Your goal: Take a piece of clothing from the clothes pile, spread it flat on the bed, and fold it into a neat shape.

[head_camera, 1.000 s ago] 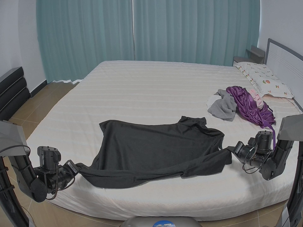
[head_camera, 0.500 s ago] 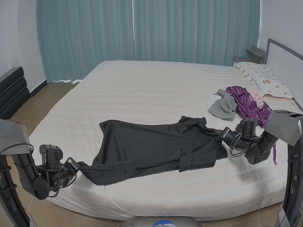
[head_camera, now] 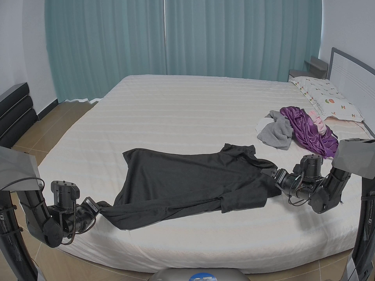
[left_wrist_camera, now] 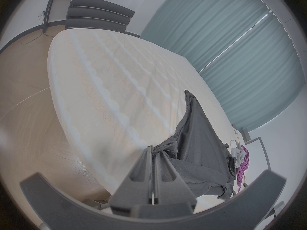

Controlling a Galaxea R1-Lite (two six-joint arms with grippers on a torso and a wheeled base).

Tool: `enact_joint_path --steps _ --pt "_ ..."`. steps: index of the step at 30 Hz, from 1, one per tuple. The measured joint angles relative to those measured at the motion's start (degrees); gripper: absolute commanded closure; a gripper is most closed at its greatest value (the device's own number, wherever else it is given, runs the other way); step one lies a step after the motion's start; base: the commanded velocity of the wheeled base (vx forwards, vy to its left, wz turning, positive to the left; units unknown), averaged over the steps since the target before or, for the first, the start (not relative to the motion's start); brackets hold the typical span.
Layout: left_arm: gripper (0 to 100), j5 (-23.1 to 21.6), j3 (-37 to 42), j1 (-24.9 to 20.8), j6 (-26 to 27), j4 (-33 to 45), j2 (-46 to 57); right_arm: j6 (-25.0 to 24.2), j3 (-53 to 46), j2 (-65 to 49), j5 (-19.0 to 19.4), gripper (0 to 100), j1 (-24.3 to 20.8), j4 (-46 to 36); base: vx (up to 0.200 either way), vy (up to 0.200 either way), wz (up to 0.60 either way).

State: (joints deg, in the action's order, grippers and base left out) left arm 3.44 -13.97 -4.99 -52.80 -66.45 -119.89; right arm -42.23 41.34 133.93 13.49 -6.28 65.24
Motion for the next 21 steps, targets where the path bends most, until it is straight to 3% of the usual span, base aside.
enact_joint_path --steps 7,15,16,21 --pt "100 0.0 0.4 0.0 0.0 0.0 0.1 -0.1 -11.4 -5.0 2.3 0 -2.3 1.0 0.0 0.0 0.0" --pt "100 -0.1 0.6 0.0 0.1 0.0 0.1 -1.4 -11.8 -3.7 2.2 0 -3.9 1.0 0.0 0.0 0.0" --pt "100 -0.1 0.6 0.0 0.1 0.0 0.1 -1.7 -11.1 -3.2 2.1 100 -4.1 0.8 0.0 0.0 0.0" --pt "100 -0.1 0.6 0.0 0.1 0.0 0.0 -2.4 -9.6 -1.5 1.9 100 -5.6 -0.9 0.0 0.0 0.0"
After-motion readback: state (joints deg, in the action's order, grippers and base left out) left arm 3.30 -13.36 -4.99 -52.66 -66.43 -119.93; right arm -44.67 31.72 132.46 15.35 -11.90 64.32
